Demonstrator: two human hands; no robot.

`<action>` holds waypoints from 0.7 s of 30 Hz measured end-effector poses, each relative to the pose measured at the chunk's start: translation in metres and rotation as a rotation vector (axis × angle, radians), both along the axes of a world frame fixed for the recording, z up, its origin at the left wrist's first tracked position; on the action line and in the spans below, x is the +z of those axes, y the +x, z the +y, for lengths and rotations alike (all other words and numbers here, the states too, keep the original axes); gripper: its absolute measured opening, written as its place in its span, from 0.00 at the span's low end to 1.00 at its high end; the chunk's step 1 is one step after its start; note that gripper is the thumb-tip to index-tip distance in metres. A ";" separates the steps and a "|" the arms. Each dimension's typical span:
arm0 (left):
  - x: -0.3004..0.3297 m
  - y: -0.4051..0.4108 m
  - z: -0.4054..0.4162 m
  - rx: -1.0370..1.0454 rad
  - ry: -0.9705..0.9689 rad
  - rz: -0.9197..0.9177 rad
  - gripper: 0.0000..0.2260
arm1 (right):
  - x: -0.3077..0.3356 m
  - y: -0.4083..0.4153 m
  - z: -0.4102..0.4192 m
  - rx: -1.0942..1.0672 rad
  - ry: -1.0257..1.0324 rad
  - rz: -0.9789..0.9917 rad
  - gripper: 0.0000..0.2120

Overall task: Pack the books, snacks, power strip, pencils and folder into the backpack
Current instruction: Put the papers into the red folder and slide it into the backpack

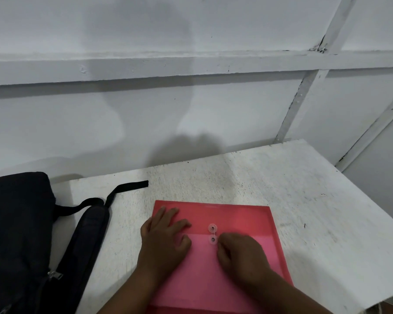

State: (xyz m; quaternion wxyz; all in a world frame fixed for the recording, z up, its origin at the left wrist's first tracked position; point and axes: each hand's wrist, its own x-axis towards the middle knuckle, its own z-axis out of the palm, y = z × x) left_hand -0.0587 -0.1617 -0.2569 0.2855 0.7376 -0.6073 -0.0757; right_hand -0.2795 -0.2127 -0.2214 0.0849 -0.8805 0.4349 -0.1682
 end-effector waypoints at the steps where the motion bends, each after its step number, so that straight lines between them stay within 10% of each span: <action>1: 0.000 0.000 0.000 -0.001 0.003 0.001 0.16 | 0.001 0.001 0.001 -0.007 -0.002 0.018 0.09; 21: -0.002 0.001 0.001 -0.012 -0.024 0.003 0.16 | -0.001 -0.007 0.007 -0.082 0.151 -0.057 0.13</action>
